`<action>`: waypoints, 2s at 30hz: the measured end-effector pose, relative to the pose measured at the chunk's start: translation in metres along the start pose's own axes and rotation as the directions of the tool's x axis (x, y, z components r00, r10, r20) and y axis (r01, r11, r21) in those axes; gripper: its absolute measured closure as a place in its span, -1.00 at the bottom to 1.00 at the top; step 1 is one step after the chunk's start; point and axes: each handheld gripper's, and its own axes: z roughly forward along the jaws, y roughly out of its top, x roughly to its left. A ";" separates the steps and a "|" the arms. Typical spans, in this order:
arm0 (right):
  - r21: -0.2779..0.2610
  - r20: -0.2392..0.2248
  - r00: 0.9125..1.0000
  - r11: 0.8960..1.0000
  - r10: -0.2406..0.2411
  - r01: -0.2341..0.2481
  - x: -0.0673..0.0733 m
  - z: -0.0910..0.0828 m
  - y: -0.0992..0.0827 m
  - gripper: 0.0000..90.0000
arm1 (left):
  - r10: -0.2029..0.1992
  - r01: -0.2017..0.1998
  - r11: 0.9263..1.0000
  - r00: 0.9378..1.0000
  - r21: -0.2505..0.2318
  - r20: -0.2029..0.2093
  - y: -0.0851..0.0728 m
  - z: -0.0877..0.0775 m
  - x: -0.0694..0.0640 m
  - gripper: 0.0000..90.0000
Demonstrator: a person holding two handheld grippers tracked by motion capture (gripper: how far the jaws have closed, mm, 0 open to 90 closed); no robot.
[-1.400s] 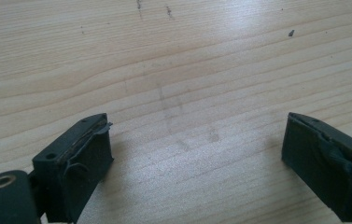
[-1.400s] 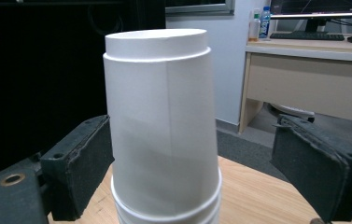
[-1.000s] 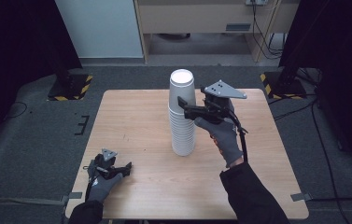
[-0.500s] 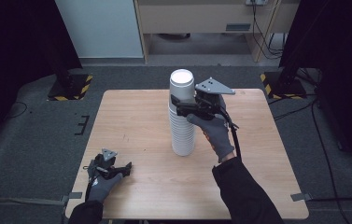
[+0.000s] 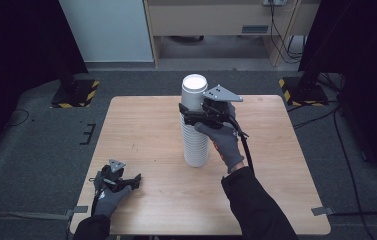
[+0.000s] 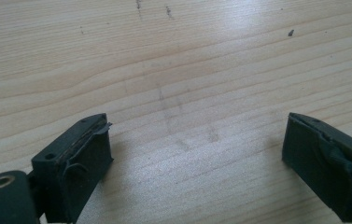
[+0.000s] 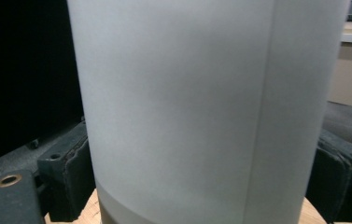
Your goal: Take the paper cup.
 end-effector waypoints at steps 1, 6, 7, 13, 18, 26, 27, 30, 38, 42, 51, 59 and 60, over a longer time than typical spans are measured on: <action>-0.002 -0.001 1.000 1.000 0.000 0.000 0.000 0.000 0.000 -0.73 | 0.000 0.000 1.000 1.000 0.000 0.000 0.000 0.000 0.000 -0.84; -0.003 -0.002 1.000 1.000 -0.001 0.001 0.000 -0.001 0.001 -0.70 | 0.000 0.000 1.000 1.000 0.000 0.000 0.000 0.000 0.000 -0.84; -0.004 -0.006 1.000 1.000 -0.001 0.001 -0.001 -0.002 0.001 -0.70 | 0.000 0.000 1.000 1.000 0.000 0.000 0.000 0.000 0.000 -0.84; -0.022 -0.004 1.000 1.000 0.001 -0.001 0.000 -0.004 0.005 -0.69 | 0.000 0.000 1.000 1.000 0.000 0.000 0.000 0.000 0.000 -0.84; -0.047 -0.010 1.000 0.999 0.006 -0.006 0.000 -0.008 0.012 -0.69 | 0.000 0.000 1.000 1.000 0.000 0.000 0.000 0.000 0.000 -0.84; -0.074 -0.017 1.000 0.997 0.018 -0.019 0.000 -0.011 0.022 -0.69 | 0.000 0.000 1.000 1.000 0.000 0.001 0.000 0.000 0.000 -0.84; -0.077 -0.016 1.000 0.997 0.017 -0.018 0.000 -0.011 0.023 -0.69 | 0.000 0.000 1.000 1.000 0.000 0.001 0.000 0.000 0.000 -0.84; -0.091 -0.027 0.999 0.996 0.020 -0.023 -0.001 -0.013 0.027 -0.68 | 0.000 0.000 1.000 1.000 0.000 0.001 0.000 0.000 0.000 -0.84; -0.113 -0.029 0.999 0.993 0.018 -0.021 0.000 -0.016 0.038 -0.68 | 0.000 0.000 1.000 1.000 0.001 0.001 0.000 0.000 0.000 -0.84; -0.128 -0.029 0.999 0.991 0.023 -0.026 0.000 -0.018 0.044 -0.68 | 0.001 -0.001 1.000 1.000 0.001 0.001 0.000 0.000 0.000 -0.84; -0.159 -0.038 0.998 0.986 0.049 -0.055 -0.004 -0.022 0.052 -0.68 | 0.000 0.000 1.000 1.000 0.000 0.001 0.000 0.000 0.000 -0.84; -0.194 -0.041 0.997 0.978 0.066 -0.073 -0.007 -0.029 0.057 -0.68 | 0.002 -0.002 1.000 1.000 0.002 0.001 0.000 0.000 0.000 -0.84; -0.195 -0.039 0.997 0.978 0.067 -0.073 -0.008 -0.031 0.058 -0.68 | 0.002 -0.002 1.000 1.000 0.002 0.001 0.000 0.000 0.000 -0.84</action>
